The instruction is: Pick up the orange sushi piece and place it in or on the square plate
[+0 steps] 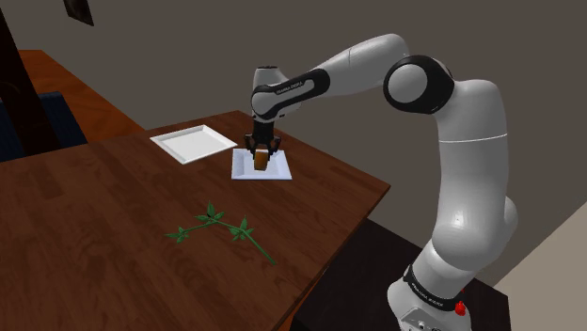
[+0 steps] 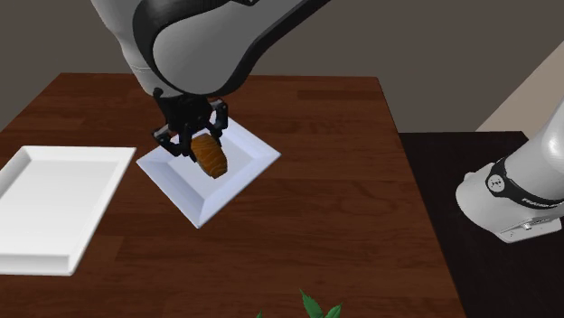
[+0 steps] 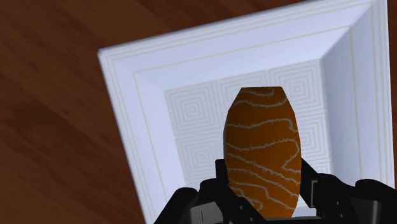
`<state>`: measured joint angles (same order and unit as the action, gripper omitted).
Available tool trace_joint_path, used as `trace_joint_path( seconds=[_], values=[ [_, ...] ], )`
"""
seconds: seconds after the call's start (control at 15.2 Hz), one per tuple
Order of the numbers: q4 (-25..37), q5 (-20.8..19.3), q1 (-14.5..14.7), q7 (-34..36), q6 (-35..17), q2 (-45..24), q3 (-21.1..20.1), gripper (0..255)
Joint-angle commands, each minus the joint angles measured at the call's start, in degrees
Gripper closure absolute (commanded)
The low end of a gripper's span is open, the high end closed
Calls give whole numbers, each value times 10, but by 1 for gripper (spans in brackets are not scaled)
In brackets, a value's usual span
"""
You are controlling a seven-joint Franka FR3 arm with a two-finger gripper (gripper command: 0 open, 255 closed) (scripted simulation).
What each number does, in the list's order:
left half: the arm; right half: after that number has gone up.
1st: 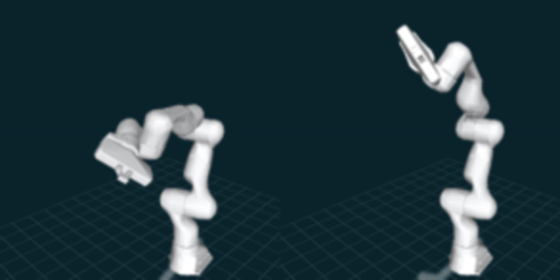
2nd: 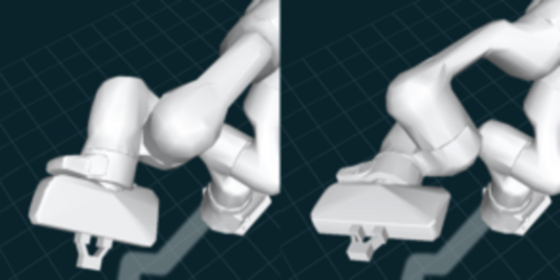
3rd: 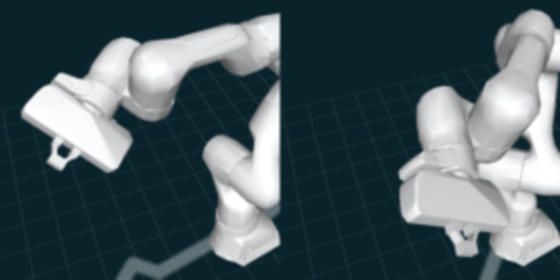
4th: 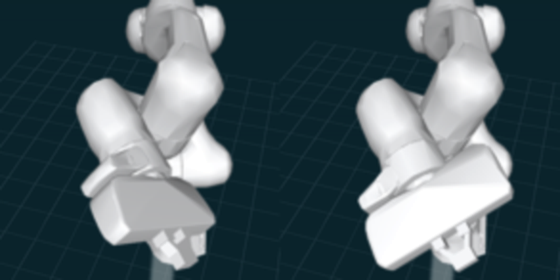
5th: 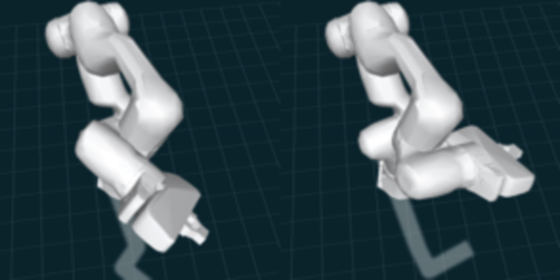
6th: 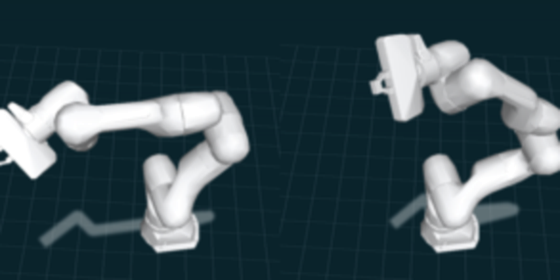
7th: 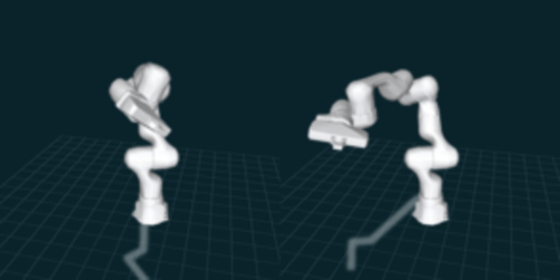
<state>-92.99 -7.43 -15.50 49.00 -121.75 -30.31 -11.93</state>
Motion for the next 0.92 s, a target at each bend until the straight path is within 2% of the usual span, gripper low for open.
trace_joint_path(
  seconds=[0.0, 0.13, 0.2, 0.53, 0.79, 0.86],
  values=[
    [-1, 0, -1, 0, -1, -1, 1, 255],
    [-1, 0, -1, 0, -1, -1, 1, 255],
    [-1, 0, 0, 0, -1, -1, 1, 0],
    [-1, 0, -1, 0, -1, -1, 1, 0],
    [30, 7, -2, -5, 58, 27, -4, 0],
    [30, 7, -2, -5, 58, 27, -4, 0]
  ],
)
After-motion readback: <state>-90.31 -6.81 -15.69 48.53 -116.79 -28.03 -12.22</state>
